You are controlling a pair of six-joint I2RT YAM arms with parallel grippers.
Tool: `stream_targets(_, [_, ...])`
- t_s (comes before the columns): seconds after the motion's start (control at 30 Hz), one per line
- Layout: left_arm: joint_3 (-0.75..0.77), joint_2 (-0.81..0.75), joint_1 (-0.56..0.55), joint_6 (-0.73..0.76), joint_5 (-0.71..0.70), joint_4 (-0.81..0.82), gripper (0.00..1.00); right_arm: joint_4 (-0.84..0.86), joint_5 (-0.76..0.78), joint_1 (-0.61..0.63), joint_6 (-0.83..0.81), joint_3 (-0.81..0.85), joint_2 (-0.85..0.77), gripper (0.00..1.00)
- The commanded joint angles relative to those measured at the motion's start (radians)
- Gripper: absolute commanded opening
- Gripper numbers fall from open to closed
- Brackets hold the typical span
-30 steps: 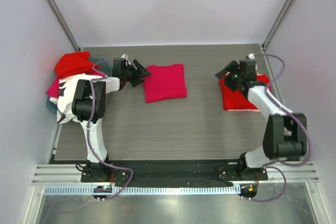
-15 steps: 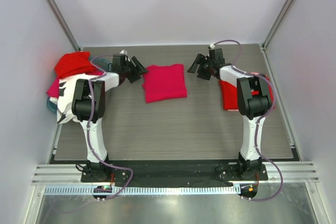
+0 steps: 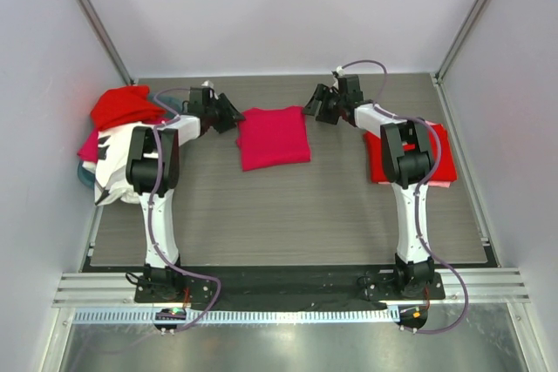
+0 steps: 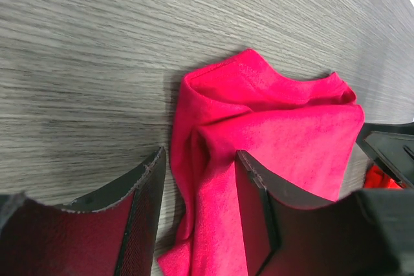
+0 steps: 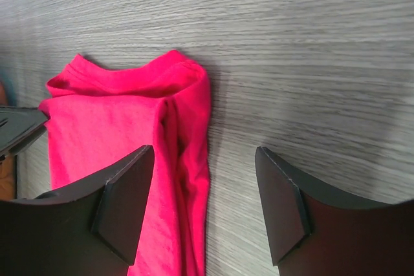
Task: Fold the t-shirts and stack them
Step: Neatly place the folded tshirt to the corner
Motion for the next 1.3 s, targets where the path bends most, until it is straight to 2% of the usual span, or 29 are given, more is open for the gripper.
stream_targets(0.0, [0.028,0.02,0.005,0.013,0.006,-0.015,0.48,-0.003,-0.02,0.021,-0.012,0.026,0.034,0.7])
stream_targets(0.33, [0.04,0.038,0.005,0.013,0.015,-0.012,0.42,0.01,-0.036,0.038,0.012,0.05,0.068,0.67])
stream_targets(0.5, [0.053,0.054,0.005,0.009,0.017,-0.012,0.41,-0.024,-0.031,0.043,0.035,0.111,0.116,0.55])
stream_targets(0.73, [0.1,0.097,0.003,0.02,0.011,-0.028,0.29,-0.047,-0.007,0.046,0.058,0.17,0.169,0.5])
stream_targets(0.8, [0.112,0.106,0.003,0.021,0.011,-0.028,0.24,-0.055,-0.013,0.047,0.064,0.202,0.191,0.4])
stream_targets(0.83, [0.115,0.109,0.005,0.02,0.009,-0.028,0.15,-0.058,-0.019,0.046,0.073,0.217,0.201,0.35])
stream_targets(0.87, [0.12,0.109,0.003,0.015,0.011,-0.028,0.09,-0.063,-0.027,0.046,0.077,0.233,0.22,0.25])
stream_targets(0.93, [0.137,0.115,0.003,0.007,0.012,-0.028,0.0,-0.069,-0.036,0.049,0.087,0.262,0.229,0.19])
stream_targets(0.97, [0.141,0.113,0.002,0.006,0.012,-0.028,0.0,-0.067,-0.037,0.049,0.089,0.265,0.226,0.11])
stream_targets(1.03, [0.14,0.095,-0.001,0.009,0.006,-0.028,0.0,-0.057,-0.027,0.052,0.089,0.251,0.209,0.04])
stream_targets(1.17, [0.096,0.02,-0.007,0.026,-0.001,-0.028,0.0,0.031,-0.005,0.055,0.095,0.136,0.104,0.01])
stream_targets(1.27, [0.01,-0.075,-0.013,0.024,0.008,0.008,0.0,0.111,0.013,0.055,0.101,-0.041,-0.042,0.01])
